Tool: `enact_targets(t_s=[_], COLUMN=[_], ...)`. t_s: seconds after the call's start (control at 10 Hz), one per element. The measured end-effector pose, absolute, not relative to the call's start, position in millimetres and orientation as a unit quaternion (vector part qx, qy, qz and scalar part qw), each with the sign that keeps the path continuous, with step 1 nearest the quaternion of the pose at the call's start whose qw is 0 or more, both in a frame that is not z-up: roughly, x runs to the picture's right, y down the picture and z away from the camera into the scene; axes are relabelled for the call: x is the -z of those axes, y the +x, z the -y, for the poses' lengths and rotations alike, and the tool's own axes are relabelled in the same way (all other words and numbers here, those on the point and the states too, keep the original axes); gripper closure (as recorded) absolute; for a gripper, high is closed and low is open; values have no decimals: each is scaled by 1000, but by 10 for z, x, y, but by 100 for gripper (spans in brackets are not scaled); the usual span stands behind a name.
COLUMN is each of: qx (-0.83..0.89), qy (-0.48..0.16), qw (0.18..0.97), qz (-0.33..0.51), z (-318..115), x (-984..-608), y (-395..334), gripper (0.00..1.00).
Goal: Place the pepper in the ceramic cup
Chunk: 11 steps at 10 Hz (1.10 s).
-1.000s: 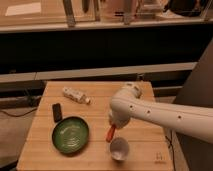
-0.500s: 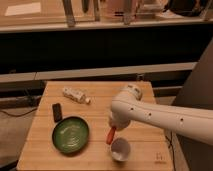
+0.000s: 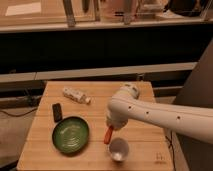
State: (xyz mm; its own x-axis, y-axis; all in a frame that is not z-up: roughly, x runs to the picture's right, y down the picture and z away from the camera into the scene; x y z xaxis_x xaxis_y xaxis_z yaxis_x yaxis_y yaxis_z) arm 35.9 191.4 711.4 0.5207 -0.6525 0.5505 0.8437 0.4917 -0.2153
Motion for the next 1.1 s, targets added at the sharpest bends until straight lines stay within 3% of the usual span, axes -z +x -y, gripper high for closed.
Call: enact_targets(t_s=[0.8,1.1], qx=[445,436], qy=[-214,-201], qw=[839,847], qz=[229,229], z=[-1722,-1609], x=[-6994,-6743], y=[75,157], gripper=[100,100])
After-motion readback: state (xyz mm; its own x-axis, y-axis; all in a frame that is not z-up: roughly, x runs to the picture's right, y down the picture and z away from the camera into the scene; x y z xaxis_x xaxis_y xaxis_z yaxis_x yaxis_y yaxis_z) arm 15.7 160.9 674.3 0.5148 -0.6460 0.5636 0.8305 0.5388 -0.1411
